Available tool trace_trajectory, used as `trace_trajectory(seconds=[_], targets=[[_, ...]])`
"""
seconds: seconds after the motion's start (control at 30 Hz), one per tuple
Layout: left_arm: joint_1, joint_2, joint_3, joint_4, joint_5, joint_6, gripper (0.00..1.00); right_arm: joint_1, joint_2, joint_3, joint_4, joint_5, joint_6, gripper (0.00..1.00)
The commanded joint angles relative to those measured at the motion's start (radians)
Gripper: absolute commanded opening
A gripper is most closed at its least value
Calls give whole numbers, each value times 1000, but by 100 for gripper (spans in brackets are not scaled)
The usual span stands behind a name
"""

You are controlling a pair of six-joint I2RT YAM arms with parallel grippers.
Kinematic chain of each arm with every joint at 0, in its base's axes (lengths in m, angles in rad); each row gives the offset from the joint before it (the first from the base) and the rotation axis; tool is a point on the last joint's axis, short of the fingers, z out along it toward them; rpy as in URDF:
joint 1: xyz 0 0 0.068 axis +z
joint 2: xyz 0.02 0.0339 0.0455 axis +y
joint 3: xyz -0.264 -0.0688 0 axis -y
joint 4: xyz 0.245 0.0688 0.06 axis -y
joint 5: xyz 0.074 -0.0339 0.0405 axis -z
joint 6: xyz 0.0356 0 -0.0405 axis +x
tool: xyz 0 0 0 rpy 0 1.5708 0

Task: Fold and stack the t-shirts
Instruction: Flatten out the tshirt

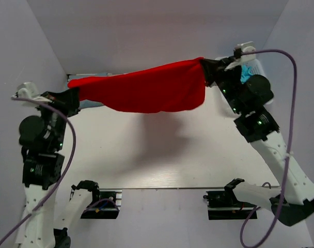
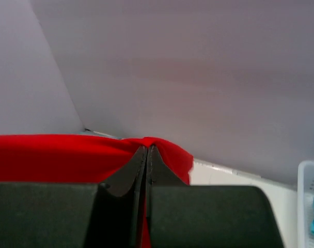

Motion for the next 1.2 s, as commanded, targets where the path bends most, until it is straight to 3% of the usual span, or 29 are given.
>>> trace_trajectory(seconds=[0.0, 0.1, 0.4, 0.7, 0.9, 0.93, 1.1, 1.17], targets=[[15, -58, 84, -13, -48, 41, 0, -1, -92, 82, -68, -77, -38, 0], [15, -80, 145, 11, -5, 50, 0, -3, -157, 122, -107, -233, -32, 0], [15, -150, 288, -30, 62, 29, 0, -7, -315, 139, -121, -318, 11, 0], [15, -73, 173, -64, 20, -34, 0, -7, -287, -40, -61, -286, 54, 0], [15, 62, -50, -47, -14, -130, 0, -9, -143, -268, 65, -166, 100, 0], [15, 116, -117, -35, -26, -131, 0, -9, -118, -299, 69, -87, 117, 0], [15, 373, -221, -23, -108, -177, 0, -13, 186, -355, 115, -45, 171, 0], [15, 475, -233, 2, -141, -177, 0, -27, 328, -295, 99, -48, 169, 0]])
